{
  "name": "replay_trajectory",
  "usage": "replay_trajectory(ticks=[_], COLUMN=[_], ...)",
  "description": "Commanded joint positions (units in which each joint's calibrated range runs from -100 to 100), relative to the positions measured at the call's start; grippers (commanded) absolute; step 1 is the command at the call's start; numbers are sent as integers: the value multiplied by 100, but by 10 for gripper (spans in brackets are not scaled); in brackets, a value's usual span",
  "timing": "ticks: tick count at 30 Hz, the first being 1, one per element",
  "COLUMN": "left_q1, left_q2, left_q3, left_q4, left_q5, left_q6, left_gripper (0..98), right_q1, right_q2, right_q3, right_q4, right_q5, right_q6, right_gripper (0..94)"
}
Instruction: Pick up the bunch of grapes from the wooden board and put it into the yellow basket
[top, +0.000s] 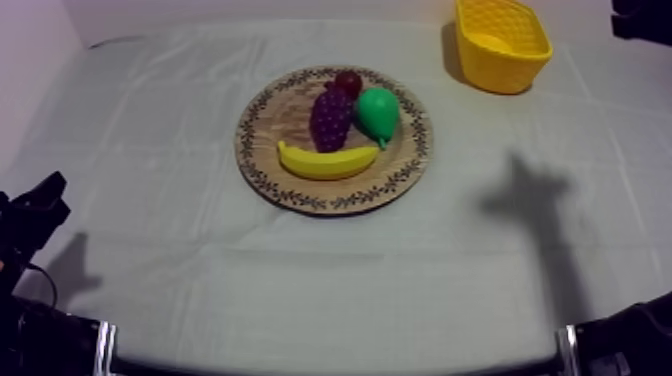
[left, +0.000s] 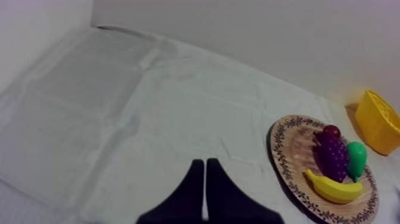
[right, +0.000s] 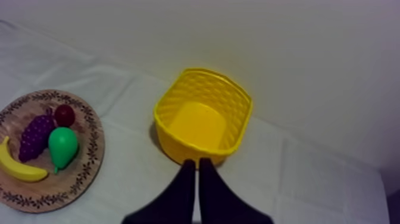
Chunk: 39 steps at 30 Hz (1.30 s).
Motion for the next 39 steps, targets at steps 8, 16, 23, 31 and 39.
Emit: replay_trajectory(ticks=[8,16,23,31,39], left_q1=[1,1,1,1,1], left_q2=[0,0,0,0,0], left_q3=[-3,-3,-3,-3,-3], left_q4=[1,1,1,1,1], left_q5=[1,1,1,1,1], left_q6=[1,1,1,1,1], left_gripper=[1,1,1,1,1], right_q1=[-542,-1011,-1349,-1646,-2014], right_q2=[869,1375,1798,2467,3278], right_q3=[-1231,-2002,-2621,-3402,-4255], right_q4=[211,259,335,593,1008], right_q5=[469,741,1007,1162,1452], right_q6=[-256,-382,-515,-817,-1307], right_gripper=[6,6,7,7,7])
